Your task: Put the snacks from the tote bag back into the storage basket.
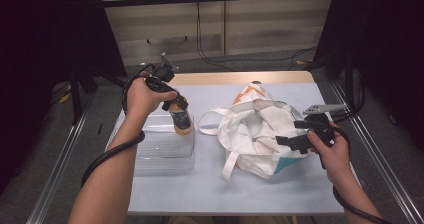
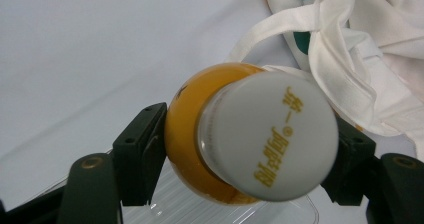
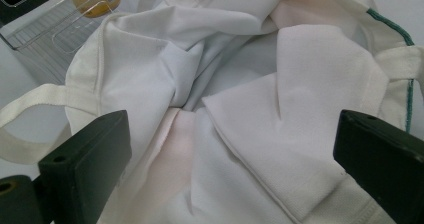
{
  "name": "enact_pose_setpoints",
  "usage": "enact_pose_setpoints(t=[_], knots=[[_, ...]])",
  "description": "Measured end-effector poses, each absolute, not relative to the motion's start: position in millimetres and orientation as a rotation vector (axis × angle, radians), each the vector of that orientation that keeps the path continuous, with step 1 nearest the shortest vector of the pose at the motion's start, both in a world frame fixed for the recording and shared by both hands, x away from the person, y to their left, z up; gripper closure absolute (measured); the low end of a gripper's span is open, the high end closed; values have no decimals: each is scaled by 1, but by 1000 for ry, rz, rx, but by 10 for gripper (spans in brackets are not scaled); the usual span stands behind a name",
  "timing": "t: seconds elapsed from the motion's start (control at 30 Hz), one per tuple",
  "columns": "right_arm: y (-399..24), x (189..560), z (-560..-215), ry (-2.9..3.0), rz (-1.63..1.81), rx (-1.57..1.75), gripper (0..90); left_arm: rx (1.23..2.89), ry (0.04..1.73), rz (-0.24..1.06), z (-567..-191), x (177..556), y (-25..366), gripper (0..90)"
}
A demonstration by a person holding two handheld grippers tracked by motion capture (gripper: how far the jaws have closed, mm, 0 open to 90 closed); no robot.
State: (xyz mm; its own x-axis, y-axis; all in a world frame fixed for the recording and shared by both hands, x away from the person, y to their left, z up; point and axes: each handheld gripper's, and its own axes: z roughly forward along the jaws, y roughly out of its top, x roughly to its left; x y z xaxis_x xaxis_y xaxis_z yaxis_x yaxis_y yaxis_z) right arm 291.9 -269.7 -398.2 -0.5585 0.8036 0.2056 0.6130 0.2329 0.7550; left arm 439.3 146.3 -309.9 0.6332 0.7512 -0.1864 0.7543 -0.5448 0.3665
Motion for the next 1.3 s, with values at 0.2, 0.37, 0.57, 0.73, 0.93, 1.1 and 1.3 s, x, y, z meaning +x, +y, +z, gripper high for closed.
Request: enact_pose_setpoints(t=[0.2, 0.37, 0.57, 0.73, 0.93, 1.1, 1.3], knots=[[-269, 292, -398, 2281, 1229, 1336, 17, 2458, 1193, -6, -319, 440, 142, 302], [-270, 292, -398, 2279, 1231, 1336, 17, 2478, 1182, -12, -324, 442, 141, 302], [-271, 292, -399, 2280, 1231, 1336, 17, 2466, 1181, -3, -327, 443, 141, 302], [-271, 293, -398, 2275, 1240, 1336, 17, 2480, 1177, 1, -330, 444, 139, 302], [-270, 293, -398, 2281, 1238, 1335, 17, 2477, 1179, -4, -337, 444, 138, 302], [-270, 293, -399, 2282, 1235, 1336, 17, 2479, 1177, -3, -338, 444, 138, 302], [-270, 293, -399, 2286, 1239, 1333, 17, 2486, 1172, 6, -343, 442, 138, 301]])
